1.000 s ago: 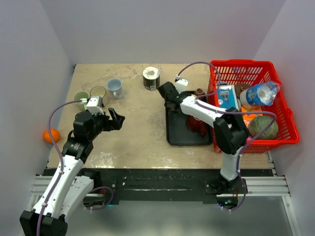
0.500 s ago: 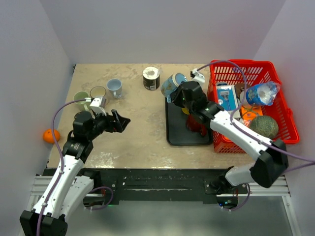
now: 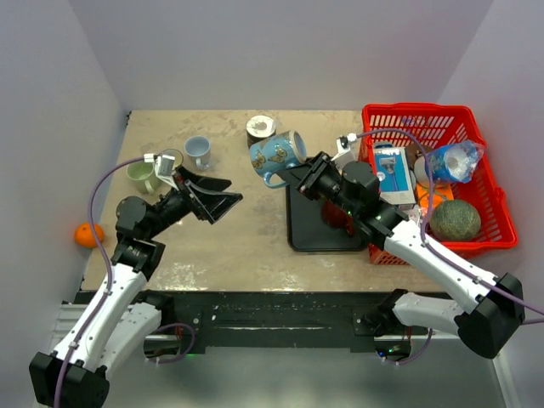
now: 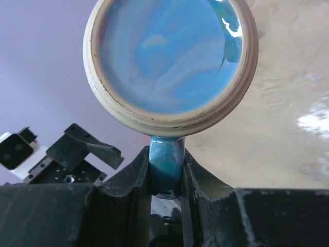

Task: Turn the mug right side up

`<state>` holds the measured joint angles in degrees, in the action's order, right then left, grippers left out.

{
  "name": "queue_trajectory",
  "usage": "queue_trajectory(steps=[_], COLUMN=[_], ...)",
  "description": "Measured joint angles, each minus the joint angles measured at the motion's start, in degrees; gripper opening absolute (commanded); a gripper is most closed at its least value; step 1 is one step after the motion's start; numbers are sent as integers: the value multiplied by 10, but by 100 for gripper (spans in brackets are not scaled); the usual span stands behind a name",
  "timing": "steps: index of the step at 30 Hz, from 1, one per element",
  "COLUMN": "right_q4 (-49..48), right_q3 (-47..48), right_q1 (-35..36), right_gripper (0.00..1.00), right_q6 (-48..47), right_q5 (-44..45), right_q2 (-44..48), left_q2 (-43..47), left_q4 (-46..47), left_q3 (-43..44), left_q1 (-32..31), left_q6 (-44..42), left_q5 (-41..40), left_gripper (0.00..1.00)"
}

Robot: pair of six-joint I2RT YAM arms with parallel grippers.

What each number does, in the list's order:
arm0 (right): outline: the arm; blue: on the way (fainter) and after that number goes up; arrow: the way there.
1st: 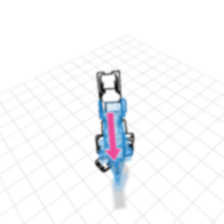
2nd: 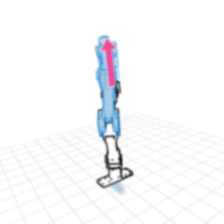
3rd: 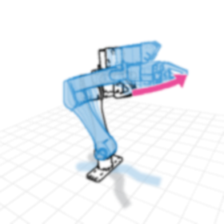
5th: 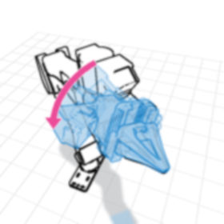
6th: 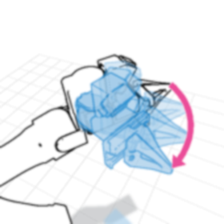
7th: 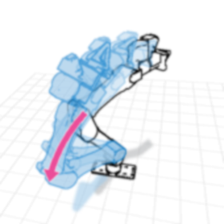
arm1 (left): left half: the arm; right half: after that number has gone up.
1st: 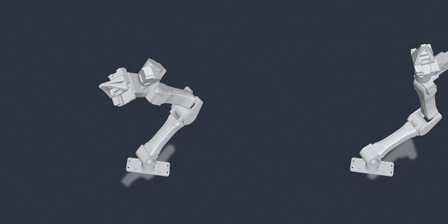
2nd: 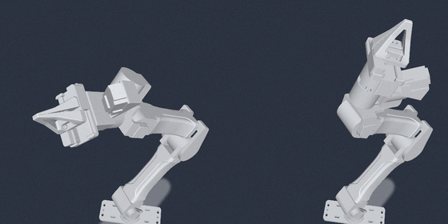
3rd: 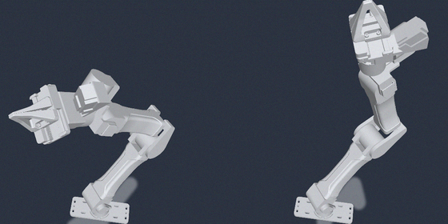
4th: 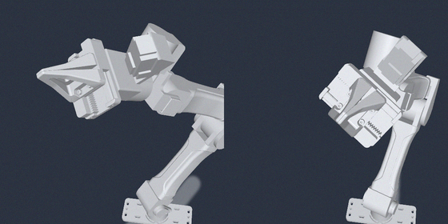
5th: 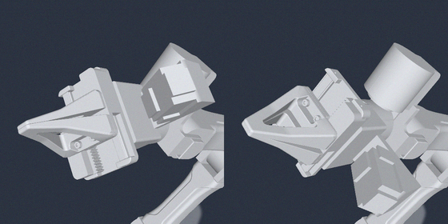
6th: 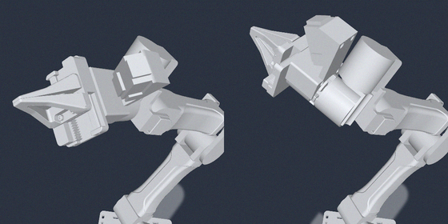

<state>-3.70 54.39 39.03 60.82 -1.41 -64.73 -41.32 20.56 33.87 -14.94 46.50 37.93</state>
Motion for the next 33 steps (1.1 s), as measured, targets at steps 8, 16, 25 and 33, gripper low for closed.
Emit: queue_trajectory(steps=[8, 16, 25, 33], right_q4=[-110, -191, -257, -287], right_q3=[-35, -27, -16, -16], right_q1=[30, 59, 87, 102], right_gripper=[0, 0, 0, 0], right_q6=[101, 106, 93, 66], right_q5=[-27, -35, -66, -87], right_q2=[0, -9, -36, -41], left_q2=[-49, -58, -58, -54], left_q4=[92, 111, 120, 138], left_q3=[1, 1, 1, 1], left_q1=[-93, -103, -103, -104], left_q6=[75, 191, 260, 306], left_q5=[-29, -93, -135, -150], left_gripper=[96, 96, 83, 46])
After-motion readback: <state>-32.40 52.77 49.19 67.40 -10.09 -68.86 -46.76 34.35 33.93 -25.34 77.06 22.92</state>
